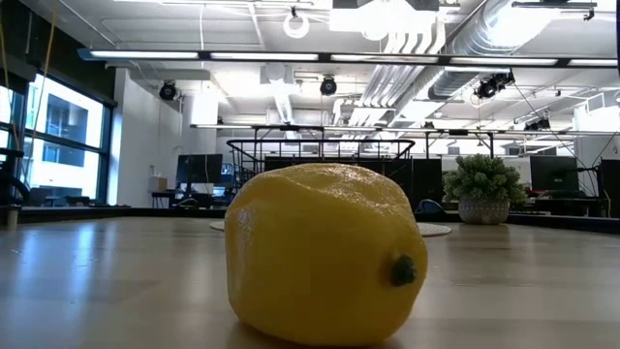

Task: Build produce basket
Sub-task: Put the yellow lemon into the wire basket, then put the yellow mango into the wire basket

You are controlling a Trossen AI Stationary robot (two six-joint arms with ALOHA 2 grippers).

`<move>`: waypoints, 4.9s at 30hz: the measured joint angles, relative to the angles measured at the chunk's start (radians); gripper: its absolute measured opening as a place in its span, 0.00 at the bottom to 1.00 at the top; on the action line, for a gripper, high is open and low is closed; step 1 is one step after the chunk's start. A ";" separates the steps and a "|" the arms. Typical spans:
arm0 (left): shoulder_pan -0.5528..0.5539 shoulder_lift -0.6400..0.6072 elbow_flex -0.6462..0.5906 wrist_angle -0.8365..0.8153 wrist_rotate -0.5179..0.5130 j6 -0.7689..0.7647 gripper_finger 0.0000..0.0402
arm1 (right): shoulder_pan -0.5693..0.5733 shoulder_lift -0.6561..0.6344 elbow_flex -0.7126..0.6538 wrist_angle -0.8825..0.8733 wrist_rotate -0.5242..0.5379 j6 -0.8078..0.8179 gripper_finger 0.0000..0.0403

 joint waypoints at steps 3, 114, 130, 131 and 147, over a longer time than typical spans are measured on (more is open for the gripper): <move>-0.026 0.000 0.000 0.000 0.014 -0.001 0.28 | 0.019 0.043 0.000 0.037 0.008 0.070 0.90; 0.066 0.011 0.000 -0.278 -0.119 -0.018 0.62 | -0.522 0.136 0.000 -0.281 0.033 -0.532 0.28; 0.194 0.011 0.000 -0.280 -0.104 0.004 0.62 | -0.732 0.145 -0.151 -0.258 -0.026 -0.594 0.29; 0.199 0.011 0.000 -0.280 -0.101 0.004 0.62 | -0.737 0.145 -0.159 -0.254 -0.036 -0.593 0.29; 0.238 0.013 0.000 -0.280 -0.091 0.038 0.62 | -0.785 0.144 -0.212 -0.185 -0.087 -0.591 0.53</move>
